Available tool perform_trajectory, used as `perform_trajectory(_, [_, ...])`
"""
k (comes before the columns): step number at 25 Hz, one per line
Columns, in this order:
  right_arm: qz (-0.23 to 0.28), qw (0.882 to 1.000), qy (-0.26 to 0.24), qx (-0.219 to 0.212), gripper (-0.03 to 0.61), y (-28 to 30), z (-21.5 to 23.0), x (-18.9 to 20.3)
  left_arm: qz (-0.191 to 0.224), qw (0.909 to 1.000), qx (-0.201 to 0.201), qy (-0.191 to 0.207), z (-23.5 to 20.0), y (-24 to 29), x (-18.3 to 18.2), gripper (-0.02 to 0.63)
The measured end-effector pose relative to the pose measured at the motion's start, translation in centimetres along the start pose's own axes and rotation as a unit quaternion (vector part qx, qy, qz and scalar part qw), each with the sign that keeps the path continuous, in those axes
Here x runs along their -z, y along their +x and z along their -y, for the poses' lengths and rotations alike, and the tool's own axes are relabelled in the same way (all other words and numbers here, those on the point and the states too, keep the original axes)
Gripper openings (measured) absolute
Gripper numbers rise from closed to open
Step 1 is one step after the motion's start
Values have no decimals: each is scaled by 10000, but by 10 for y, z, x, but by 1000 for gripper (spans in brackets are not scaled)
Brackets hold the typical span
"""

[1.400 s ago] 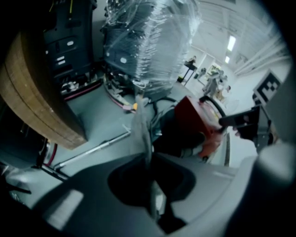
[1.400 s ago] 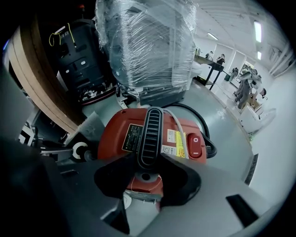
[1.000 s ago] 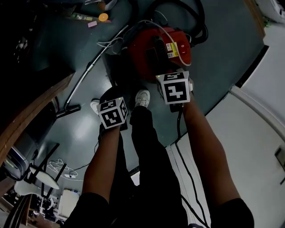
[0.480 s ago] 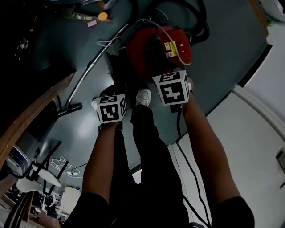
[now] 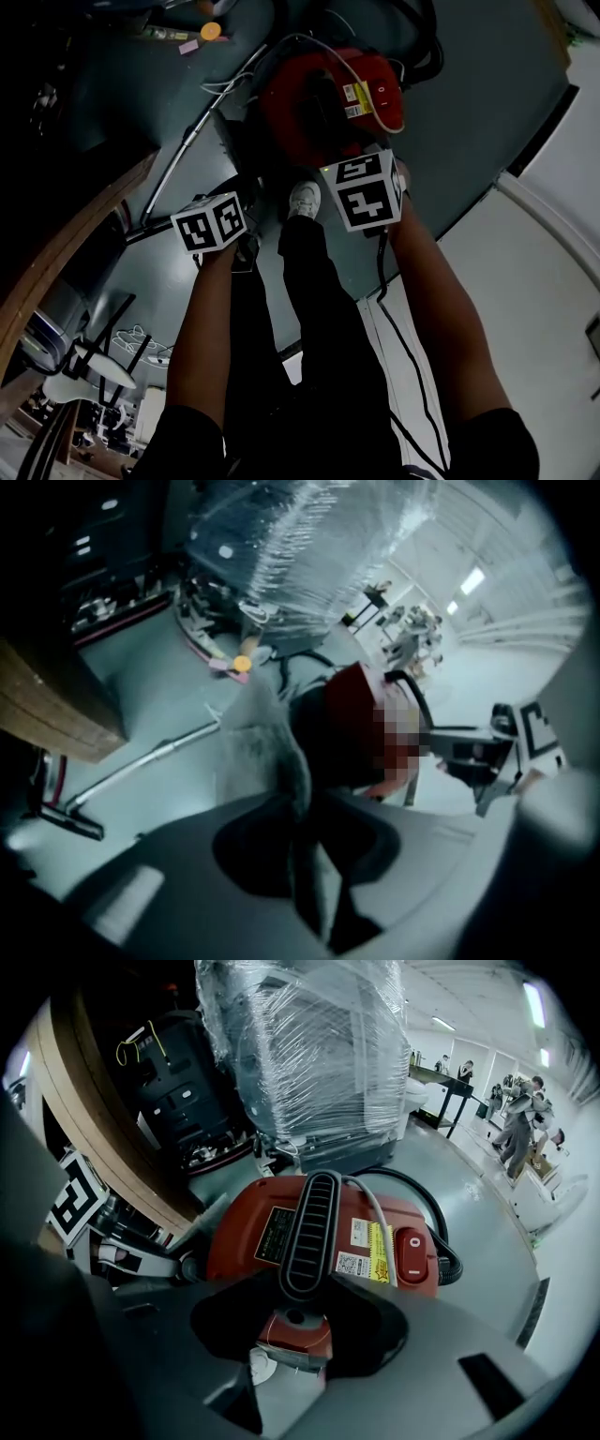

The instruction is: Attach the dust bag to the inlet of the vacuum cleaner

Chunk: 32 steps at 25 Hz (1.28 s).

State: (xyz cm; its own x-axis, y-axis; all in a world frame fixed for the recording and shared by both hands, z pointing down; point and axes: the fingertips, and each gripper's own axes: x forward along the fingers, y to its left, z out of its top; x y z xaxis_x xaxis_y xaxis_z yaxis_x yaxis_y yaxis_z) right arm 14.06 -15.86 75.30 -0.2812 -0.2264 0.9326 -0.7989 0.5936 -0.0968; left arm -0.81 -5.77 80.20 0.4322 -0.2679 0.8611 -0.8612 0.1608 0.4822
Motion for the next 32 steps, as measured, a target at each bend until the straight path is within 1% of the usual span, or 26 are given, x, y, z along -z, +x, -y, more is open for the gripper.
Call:
perform_trajectory(2, [22, 10000, 11, 1, 153, -1, 0, 0, 89, 9998, 85, -153, 0, 0, 1, 61])
perform_trajectory(3, [39, 10000, 19, 6, 153, -1, 0, 0, 167, 9991, 163, -346, -1, -1, 2, 61])
perform_trajectory(4, [60, 10000, 23, 11, 153, -1, 0, 0, 281, 9971, 277, -646, -2, -1, 2, 63])
perform_trajectory(7, [94, 10000, 27, 20, 153, 0, 1, 0, 727, 9844, 524, -1515, -6, -4, 5, 67])
perform_trajectory(8, [94, 9999, 40, 13, 153, 0, 0, 0, 853, 9807, 534, -1675, -7, -4, 5, 67])
perform_trajectory(9, [92, 9999, 46, 6, 153, 0, 0, 0, 927, 9797, 510, -1700, -7, -4, 4, 67])
perform_trajectory(10, [91, 9999, 44, 3, 153, 1, 1, 0, 930, 9824, 457, -1556, -6, -3, 4, 67])
perform_trajectory(11, [92, 10000, 33, 7, 153, 0, 1, 0, 871, 9873, 394, -1273, -5, -2, 5, 66])
perform_trajectory(13, [91, 10000, 23, 23, 153, 0, 1, 0, 690, 9956, 320, -540, 0, 0, 6, 64])
perform_trajectory(14, [85, 10000, 23, 29, 153, 0, 1, 0, 608, 9976, 289, -158, 3, 0, 7, 64])
perform_trajectory(16, [70, 10000, 4, 37, 153, 0, 0, 1, 455, 9974, 154, 545, 8, 2, 10, 64])
perform_trajectory(17, [68, 10000, -1, 35, 153, 0, 0, 1, 375, 9961, 88, 789, 10, 3, 11, 65])
perform_trajectory(18, [71, 10000, 0, 30, 153, 0, 0, 0, 303, 9957, 70, 870, 11, 4, 12, 66])
perform_trajectory(19, [80, 10000, 0, 27, 153, 0, 0, 1, 263, 9971, 142, 702, 12, 5, 12, 66])
perform_trajectory(20, [93, 10000, -5, 31, 153, 0, 1, 1, 276, 9988, 316, 261, 12, 5, 10, 70])
perform_trajectory(21, [110, 9999, -14, 40, 153, 0, 1, 1, 337, 9974, 552, -331, 11, 5, 8, 75])
perform_trajectory(22, [127, 9999, -22, 46, 153, 0, 1, 1, 418, 9923, 776, -874, 10, 4, 6, 77])
perform_trajectory(23, [139, 9999, -20, 45, 153, 0, 1, 0, 487, 9877, 904, -1180, 9, 3, 6, 77])
perform_trajectory(24, [144, 9999, -5, 38, 153, 0, 0, 0, 506, 9889, 874, -1086, 10, 4, 6, 77])
perform_trajectory(25, [146, 9999, 20, 33, 153, 0, 0, -1, 428, 9950, 701, -560, 12, 5, 7, 75])
perform_trajectory(26, [145, 9999, 45, 37, 153, 1, 0, 0, 248, 9983, 489, 207, 17, 7, 8, 76])
perform_trajectory(27, [142, 9999, 61, 53, 153, 1, 0, 0, 21, 9948, 336, 964, 21, 10, 10, 78])
perform_trajectory(28, [137, 9999, 68, 73, 153, 1, 1, 1, -198, 9866, 263, 1599, 24, 11, 12, 78])
perform_trajectory(29, [132, 9999, 63, 90, 153, 0, 1, 1, -388, 9763, 242, 2116, 26, 12, 15, 80])
perform_trajectory(31, [132, 9999, 33, 101, 153, 1, 1, 1, -656, 9560, 232, 2850, 28, 12, 18, 82])
perform_trajectory(32, [135, 9999, 22, 94, 153, 1, 1, 1, -730, 9489, 229, 3062, 27, 12, 17, 83])
